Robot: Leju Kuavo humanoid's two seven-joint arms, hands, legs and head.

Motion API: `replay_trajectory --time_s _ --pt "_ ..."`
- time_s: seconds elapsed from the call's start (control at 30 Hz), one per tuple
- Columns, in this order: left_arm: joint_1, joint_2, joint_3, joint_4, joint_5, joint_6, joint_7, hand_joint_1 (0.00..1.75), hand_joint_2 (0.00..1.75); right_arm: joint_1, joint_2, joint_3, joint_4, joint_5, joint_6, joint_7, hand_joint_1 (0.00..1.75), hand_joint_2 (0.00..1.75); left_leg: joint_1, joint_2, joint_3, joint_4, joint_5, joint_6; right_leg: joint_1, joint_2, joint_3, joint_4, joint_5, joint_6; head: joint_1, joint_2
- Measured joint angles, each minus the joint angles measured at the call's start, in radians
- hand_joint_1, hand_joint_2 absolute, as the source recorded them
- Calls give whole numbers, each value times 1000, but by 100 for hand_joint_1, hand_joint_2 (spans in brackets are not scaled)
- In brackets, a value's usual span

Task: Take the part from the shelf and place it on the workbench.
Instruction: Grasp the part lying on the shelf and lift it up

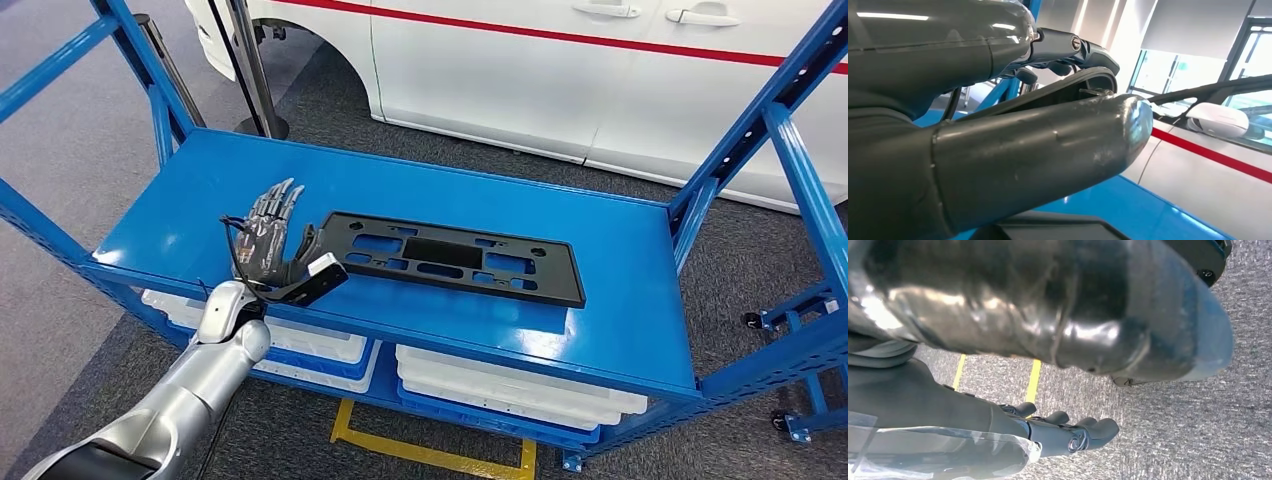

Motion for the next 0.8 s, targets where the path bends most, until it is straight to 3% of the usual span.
replay_trajectory --time_s 0.4,0.53,0.8 --pt "-50 -89 -41 66 18 -13 -54 0 0 -9 -1 21 0 25 5 4 0 0 0 0 0 0 0 0 0 0 0 0 0 0 0 0" --pt "-57 -101 -54 84 19 -17 -57 0 175 -9 -3 26 0 33 6 10 0 0 0 0 0 0 0 0 0 0 0 0 0 0 0 0" --pt "-72 -117 -65 113 26 -23 -68 0 175 -11 -7 37 0 36 7 18 0 0 0 0 0 0 0 0 0 0 0 0 0 0 0 0"
